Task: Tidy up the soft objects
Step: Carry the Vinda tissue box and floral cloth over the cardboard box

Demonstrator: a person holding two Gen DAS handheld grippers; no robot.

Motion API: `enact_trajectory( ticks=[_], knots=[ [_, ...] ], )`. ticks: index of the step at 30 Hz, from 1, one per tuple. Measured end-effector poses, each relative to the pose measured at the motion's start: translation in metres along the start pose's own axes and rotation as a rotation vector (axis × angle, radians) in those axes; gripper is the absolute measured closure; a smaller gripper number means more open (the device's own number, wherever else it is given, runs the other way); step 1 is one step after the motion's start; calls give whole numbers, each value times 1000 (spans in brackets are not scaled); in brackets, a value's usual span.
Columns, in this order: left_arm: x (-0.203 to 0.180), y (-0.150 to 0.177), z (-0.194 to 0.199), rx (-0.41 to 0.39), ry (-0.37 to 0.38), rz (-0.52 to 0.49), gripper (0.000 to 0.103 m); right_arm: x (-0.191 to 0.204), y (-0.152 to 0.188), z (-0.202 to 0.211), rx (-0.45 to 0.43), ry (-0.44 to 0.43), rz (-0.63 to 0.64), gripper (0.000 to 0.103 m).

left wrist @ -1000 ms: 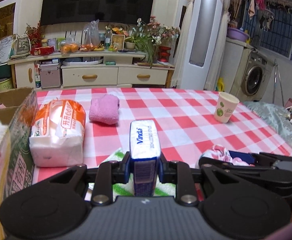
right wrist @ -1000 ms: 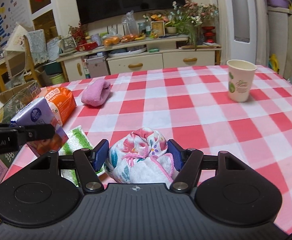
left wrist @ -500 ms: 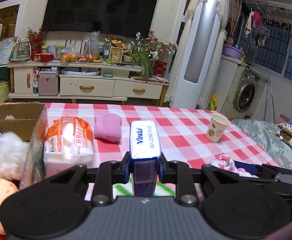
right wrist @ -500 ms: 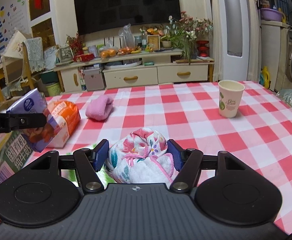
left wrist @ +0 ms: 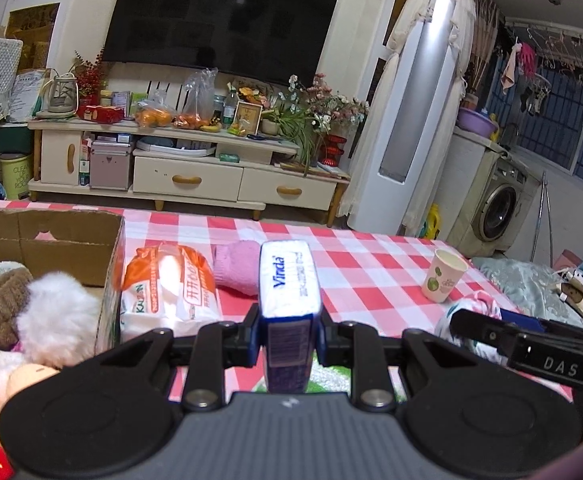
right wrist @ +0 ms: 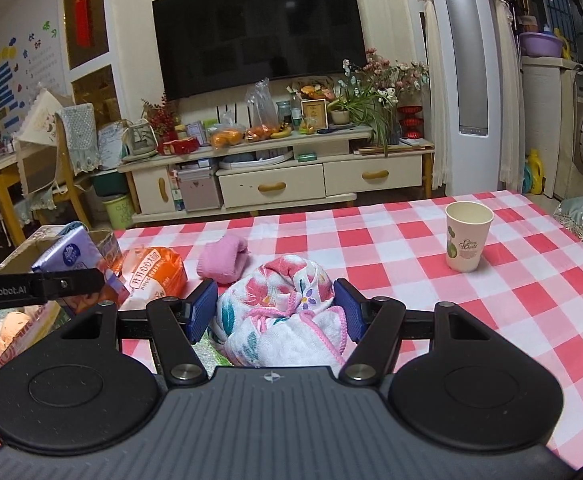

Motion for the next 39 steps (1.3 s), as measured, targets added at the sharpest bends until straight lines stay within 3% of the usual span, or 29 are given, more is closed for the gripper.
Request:
enact_trajectory(
  ticks=[8, 19, 25, 30, 39],
  knots=[
    [-7, 12, -13, 50, 9, -14, 80, -5, 4, 2, 28, -13, -42, 23],
    [-24, 50, -69, 197, -1, -75, 80, -20, 23, 3, 81, -27, -73, 23],
    [-30, 60, -87, 229, -16, -114, 79, -33, 34, 3, 123, -44, -110, 23],
    [-27, 74, -100, 289, -38, -105, 79, -46, 27, 11, 101, -42, -129, 23],
    [-30, 67, -89, 252, -32, -103, 80, -50, 18, 16, 86, -36, -130, 23]
  ],
)
Point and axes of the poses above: each gripper's, at about its wrist camera, not at the fingertips, and z roughly against the way its jaws point, x to its left, y to its underside, the point moved 4 cm from there along -z, roughly the way its jaws point, and after that the axes turned 13 degrees about y, right-handed, at the moved point
